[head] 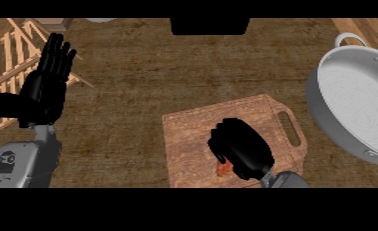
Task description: Pick the sweet potato from the cutting board and place it in the pot
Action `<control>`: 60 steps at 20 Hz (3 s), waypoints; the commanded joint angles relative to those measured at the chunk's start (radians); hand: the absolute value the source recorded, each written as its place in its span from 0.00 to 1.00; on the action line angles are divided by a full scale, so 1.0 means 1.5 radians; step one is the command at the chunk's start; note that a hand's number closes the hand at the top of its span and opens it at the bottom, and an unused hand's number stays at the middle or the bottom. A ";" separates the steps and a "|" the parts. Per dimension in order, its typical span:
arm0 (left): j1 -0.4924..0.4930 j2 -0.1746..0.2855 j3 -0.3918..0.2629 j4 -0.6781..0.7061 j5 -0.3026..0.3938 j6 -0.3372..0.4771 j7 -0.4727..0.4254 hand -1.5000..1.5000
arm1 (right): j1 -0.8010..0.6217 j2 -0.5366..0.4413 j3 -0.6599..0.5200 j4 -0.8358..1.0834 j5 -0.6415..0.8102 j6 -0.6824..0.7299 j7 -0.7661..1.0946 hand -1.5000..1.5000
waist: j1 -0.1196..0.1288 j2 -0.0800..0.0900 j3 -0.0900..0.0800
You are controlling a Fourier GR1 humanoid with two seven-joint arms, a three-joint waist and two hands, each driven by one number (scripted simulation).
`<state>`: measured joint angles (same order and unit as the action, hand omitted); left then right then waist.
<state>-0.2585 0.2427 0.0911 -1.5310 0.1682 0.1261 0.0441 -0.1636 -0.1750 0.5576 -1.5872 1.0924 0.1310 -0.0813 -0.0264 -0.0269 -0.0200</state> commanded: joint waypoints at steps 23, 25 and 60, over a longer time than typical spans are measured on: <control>0.025 -0.006 -0.004 -0.040 -0.001 -0.006 0.009 0.50 | 0.450 -0.132 -0.014 -0.766 0.117 -0.153 0.256 1.00 | 0.007 0.018 0.015; 0.015 -0.015 -0.003 -0.034 -0.014 0.014 0.001 0.50 | 0.465 -0.157 -0.070 -0.782 0.089 -0.144 0.255 1.00 | 0.003 0.019 0.015; -0.023 -0.010 -0.004 0.009 -0.007 -0.024 -0.010 0.50 | 0.004 -0.386 -0.597 0.308 -0.470 0.015 -0.180 0.00 | 0.046 0.027 0.015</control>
<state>-0.2946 0.2171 0.0746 -1.5337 0.1528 0.1070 0.0479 -0.0755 -0.7320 -0.3508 -1.3187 0.4407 0.0445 -0.3290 0.0311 0.0099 0.0025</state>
